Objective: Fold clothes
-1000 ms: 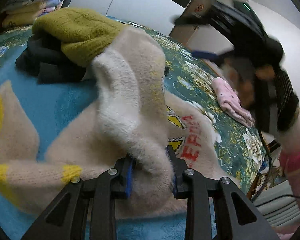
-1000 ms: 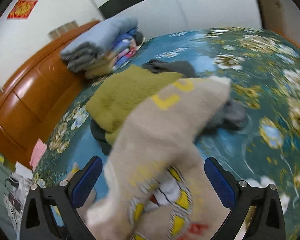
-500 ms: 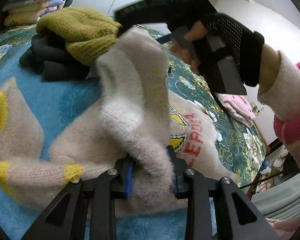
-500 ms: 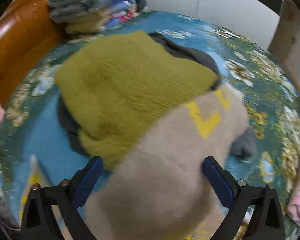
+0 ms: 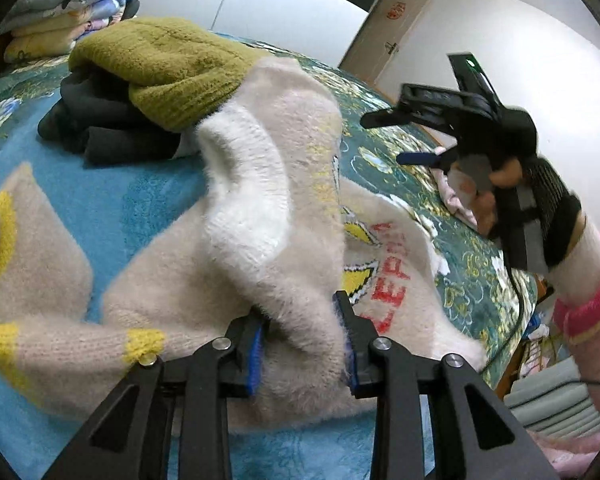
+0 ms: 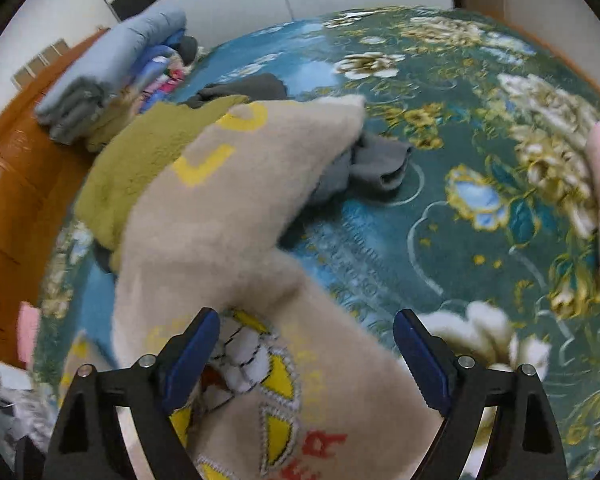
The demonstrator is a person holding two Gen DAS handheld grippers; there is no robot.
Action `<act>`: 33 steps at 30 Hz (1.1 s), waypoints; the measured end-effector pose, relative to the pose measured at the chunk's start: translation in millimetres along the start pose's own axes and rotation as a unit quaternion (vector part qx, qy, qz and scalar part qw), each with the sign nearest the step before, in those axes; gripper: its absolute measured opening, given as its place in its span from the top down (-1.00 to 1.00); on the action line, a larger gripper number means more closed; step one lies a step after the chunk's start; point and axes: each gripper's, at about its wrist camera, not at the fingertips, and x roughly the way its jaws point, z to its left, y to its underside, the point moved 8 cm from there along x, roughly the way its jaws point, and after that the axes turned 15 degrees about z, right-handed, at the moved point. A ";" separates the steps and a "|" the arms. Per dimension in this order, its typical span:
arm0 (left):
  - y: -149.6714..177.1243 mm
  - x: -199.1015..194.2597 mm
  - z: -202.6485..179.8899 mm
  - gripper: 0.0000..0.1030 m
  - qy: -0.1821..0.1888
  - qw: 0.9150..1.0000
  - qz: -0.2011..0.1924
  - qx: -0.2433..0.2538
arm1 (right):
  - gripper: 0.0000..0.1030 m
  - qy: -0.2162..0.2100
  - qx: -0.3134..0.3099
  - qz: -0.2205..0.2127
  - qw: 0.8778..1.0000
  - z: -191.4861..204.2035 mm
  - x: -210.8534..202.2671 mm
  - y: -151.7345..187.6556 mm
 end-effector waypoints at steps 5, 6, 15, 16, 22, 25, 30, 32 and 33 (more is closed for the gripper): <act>-4.7 -13.7 0.8 0.45 -0.005 0.999 -0.033 -0.005 | -0.76 -0.047 0.001 -0.006 0.999 15.7 2.2 13.4; -5.9 -19.3 -0.6 0.47 -0.008 0.999 -0.044 0.002 | -0.76 -0.051 0.000 -0.005 0.999 17.9 2.6 15.6; 10.8 -41.5 2.7 0.57 0.079 0.996 -0.043 -0.020 | -0.76 -0.093 -0.041 -0.016 0.995 40.9 -7.0 16.3; 12.4 -46.0 5.2 0.57 0.074 0.996 -0.046 -0.020 | -0.76 -0.114 -0.030 -0.013 0.993 42.6 -4.5 12.9; 12.3 -58.2 5.0 0.70 0.072 0.995 -0.061 -0.027 | -0.66 -0.190 0.052 0.064 0.978 59.1 48.7 3.5; 17.2 -58.2 6.1 0.71 0.062 0.996 -0.057 -0.020 | 0.00 -0.222 0.090 0.086 0.967 59.7 67.4 5.7; 19.5 -50.1 16.8 0.49 0.031 0.997 -0.051 -0.041 | 0.52 -0.236 0.090 0.069 0.965 57.9 59.6 6.5; 22.3 -46.9 14.3 0.14 -0.012 0.998 -0.058 -0.020 | 0.54 -0.243 0.092 0.062 0.964 57.5 51.9 7.3; 23.6 -45.2 11.5 0.05 -0.036 0.997 -0.061 -0.003 | 0.55 -0.247 0.092 0.059 0.963 58.1 49.1 7.6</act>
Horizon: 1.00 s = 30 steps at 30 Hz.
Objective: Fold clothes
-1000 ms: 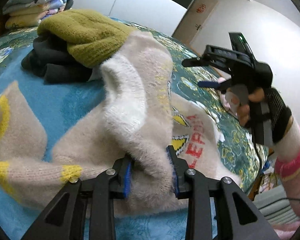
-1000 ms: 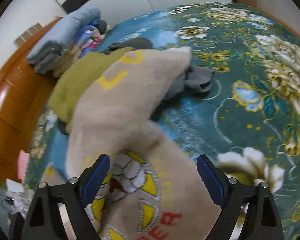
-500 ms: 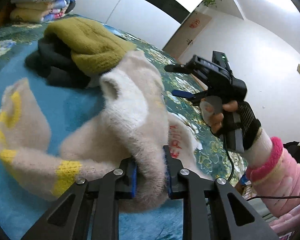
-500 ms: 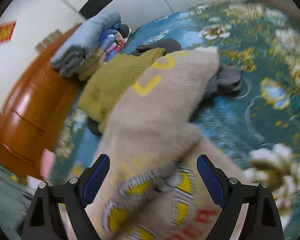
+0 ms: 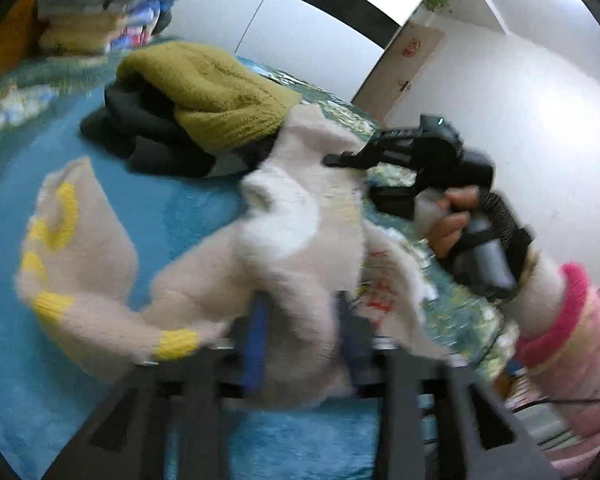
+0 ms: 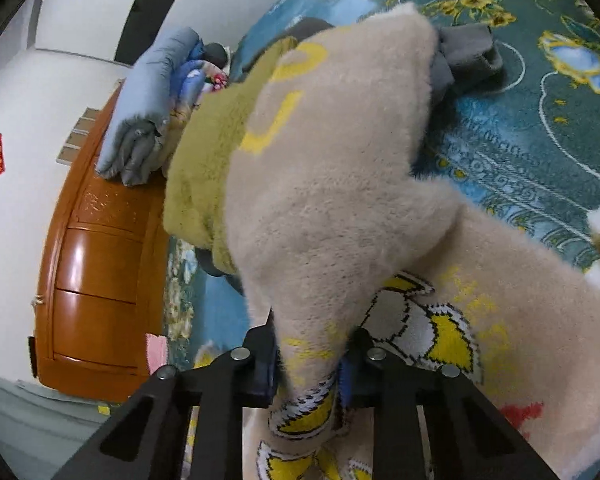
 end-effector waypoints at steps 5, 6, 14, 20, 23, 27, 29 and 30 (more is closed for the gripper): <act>8.7 15.5 -15.8 -0.13 -0.081 0.993 0.003 0.085 | 0.55 0.000 0.002 -0.007 1.000 8.9 -4.8 1.1; 8.5 19.4 -15.1 -0.13 -0.087 0.993 0.006 0.083 | 0.55 -0.002 0.003 -0.009 1.000 9.9 -5.6 1.5; 14.0 32.3 -16.1 -0.21 -0.094 0.992 0.018 0.079 | 0.55 -0.014 0.008 -0.020 1.000 11.0 -23.1 11.4; 16.8 35.9 -10.7 0.50 -0.125 0.990 0.023 0.065 | 0.55 -0.025 0.008 -0.027 0.999 14.6 -33.6 21.0; 13.1 20.7 -8.3 0.59 -0.148 0.987 0.000 0.060 | 0.55 -0.028 0.001 -0.033 0.999 17.1 -43.0 26.8; -20.2 -28.0 -2.6 0.66 -0.220 0.969 -0.085 0.072 | 0.56 -0.041 -0.021 -0.060 0.997 29.5 -67.4 32.2; -43.1 -56.0 -3.4 0.71 -0.251 0.956 -0.130 0.081 | 0.56 -0.048 -0.042 -0.079 0.995 41.5 -82.9 36.2; -55.6 -71.4 -5.3 0.73 -0.264 0.948 -0.154 0.084 | 0.56 -0.050 -0.058 -0.091 0.993 50.6 -92.0 39.9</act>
